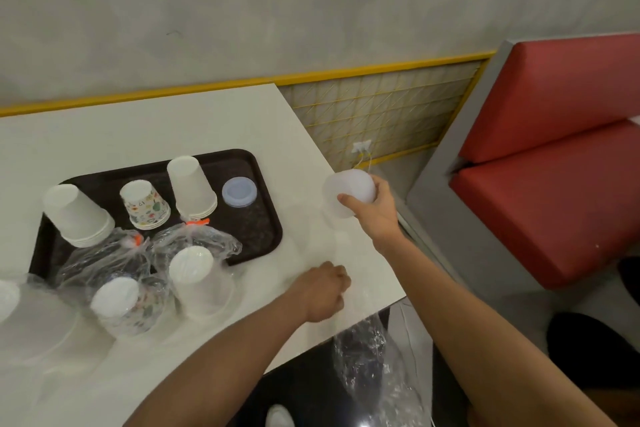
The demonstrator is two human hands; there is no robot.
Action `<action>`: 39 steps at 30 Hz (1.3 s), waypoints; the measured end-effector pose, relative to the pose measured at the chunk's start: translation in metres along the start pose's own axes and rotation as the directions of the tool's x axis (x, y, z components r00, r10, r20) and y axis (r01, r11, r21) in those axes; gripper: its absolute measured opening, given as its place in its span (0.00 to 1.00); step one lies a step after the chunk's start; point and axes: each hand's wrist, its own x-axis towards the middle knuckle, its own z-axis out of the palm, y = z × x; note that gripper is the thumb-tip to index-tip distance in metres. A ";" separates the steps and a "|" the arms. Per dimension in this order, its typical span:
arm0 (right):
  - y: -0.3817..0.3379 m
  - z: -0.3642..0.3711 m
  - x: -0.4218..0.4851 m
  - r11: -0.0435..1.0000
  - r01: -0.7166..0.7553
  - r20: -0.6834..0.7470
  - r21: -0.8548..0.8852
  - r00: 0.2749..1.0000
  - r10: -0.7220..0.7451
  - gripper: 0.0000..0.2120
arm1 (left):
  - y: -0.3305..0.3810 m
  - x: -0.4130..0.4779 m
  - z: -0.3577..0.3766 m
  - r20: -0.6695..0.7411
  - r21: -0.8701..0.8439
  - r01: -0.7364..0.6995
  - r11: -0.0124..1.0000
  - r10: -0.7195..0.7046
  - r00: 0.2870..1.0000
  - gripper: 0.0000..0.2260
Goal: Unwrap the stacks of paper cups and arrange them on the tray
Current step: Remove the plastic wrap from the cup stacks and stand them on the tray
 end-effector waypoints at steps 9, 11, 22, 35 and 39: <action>0.002 0.005 -0.005 1.000 -0.001 0.022 -0.020 1.000 0.002 0.33 | -0.021 -0.005 -0.018 -0.183 -0.252 0.153 0.956 -0.202 0.962 0.07; 0.004 0.004 -0.005 1.000 -0.004 0.017 -0.024 1.000 0.005 0.33 | -0.024 -0.006 -0.019 -0.209 -0.299 0.166 0.940 -0.234 0.950 0.10; 0.002 0.001 -0.005 0.999 -0.017 0.003 -0.045 1.000 0.017 0.33 | -0.045 -0.015 -0.049 -0.331 -0.376 0.383 0.843 -0.509 0.795 0.15; 0.002 0.021 -0.007 0.995 -0.033 0.027 -0.090 0.999 0.036 0.35 | -0.041 -0.038 -0.018 -0.109 0.323 0.481 0.815 -0.473 0.875 0.25; 0.003 0.022 -0.010 0.995 -0.029 0.035 -0.092 0.999 0.032 0.35 | -0.043 -0.037 -0.014 -0.149 0.289 0.287 0.913 -0.253 0.956 0.21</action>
